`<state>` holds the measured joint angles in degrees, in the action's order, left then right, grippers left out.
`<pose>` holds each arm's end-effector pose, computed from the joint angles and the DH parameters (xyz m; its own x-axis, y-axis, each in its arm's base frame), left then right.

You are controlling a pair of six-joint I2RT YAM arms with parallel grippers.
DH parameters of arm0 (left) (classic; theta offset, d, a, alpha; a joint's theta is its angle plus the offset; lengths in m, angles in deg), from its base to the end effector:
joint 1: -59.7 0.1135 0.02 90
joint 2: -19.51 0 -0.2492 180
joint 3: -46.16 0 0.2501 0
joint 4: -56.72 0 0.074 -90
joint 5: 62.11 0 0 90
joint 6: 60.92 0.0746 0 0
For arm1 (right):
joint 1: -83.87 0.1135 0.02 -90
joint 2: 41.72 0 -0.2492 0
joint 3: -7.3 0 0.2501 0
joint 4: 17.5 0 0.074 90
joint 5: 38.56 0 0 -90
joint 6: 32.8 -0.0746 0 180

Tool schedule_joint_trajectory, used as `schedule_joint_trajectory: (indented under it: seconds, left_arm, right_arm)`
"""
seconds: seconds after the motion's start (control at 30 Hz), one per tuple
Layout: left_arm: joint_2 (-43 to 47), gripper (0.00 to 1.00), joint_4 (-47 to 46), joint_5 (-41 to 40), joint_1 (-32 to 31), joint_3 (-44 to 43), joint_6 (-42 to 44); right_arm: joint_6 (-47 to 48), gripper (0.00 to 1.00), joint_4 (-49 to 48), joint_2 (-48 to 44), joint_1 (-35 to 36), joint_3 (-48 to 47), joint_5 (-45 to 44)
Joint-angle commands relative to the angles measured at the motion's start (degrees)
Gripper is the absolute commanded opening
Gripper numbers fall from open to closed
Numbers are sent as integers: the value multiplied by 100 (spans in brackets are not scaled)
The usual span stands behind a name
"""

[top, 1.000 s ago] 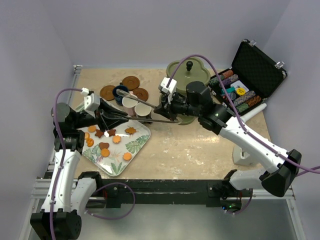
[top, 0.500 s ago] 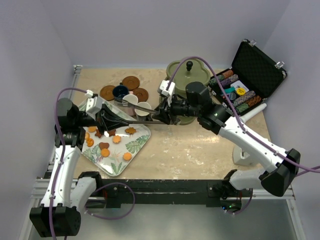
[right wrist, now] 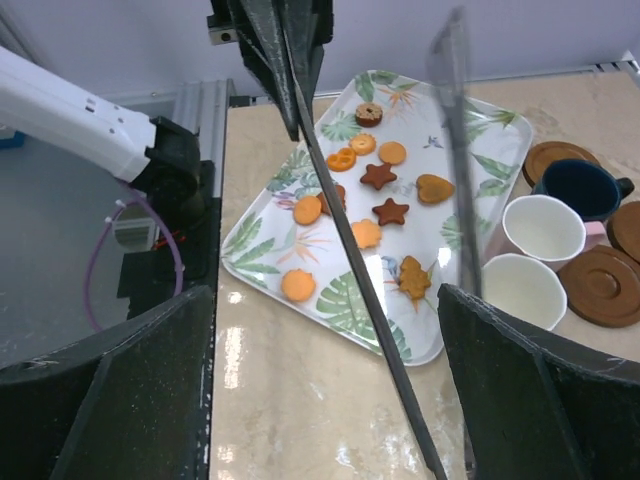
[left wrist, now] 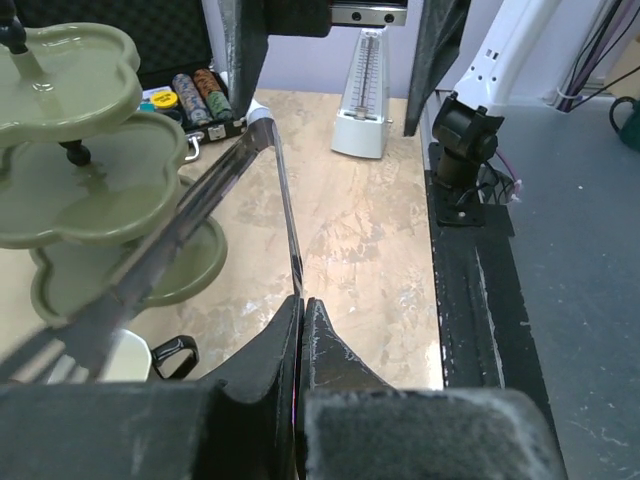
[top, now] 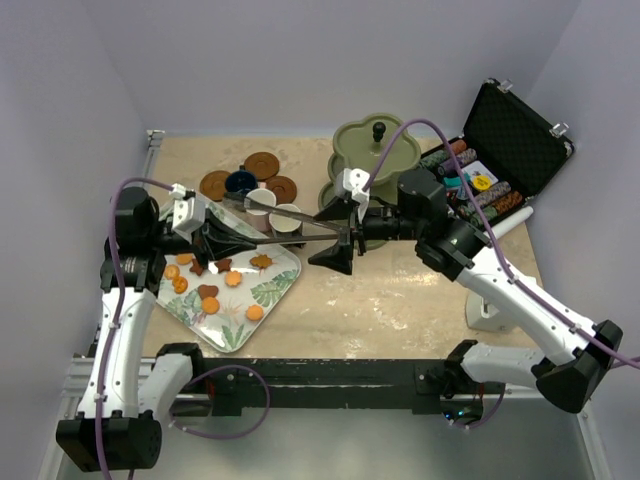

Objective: Serve the afternoon tea
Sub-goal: Pick up the clamp from the corner of the board.

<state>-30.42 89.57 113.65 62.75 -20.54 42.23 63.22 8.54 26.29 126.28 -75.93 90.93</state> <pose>0.1792 -0.0650 0.3543 -0.0525 0.0140 -0.9985 0.9909 0.1249 -0.0504 0.1875 0.2355 0.3855 -0.0349 -0.1415 -0.9893 -0.9908 0.1344 0.0157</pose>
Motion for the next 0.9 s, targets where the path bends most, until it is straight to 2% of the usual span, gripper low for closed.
schedule_joint_trajectory:
  seconds: [0.0, 0.37, 0.87]
  left_arm:
    - [150, 0, 221, 1189, 29, -229, 627]
    - [625, 0, 284, 1189, -252, -220, 610]
    - [1047, 0, 292, 1189, -507, -440, 461]
  right_arm:
    - [13, 98, 84, -174, -5, 113, 333]
    - [250, 98, 128, -367, -14, 35, -503]
    - [567, 98, 339, 124, -5, -9, 313]
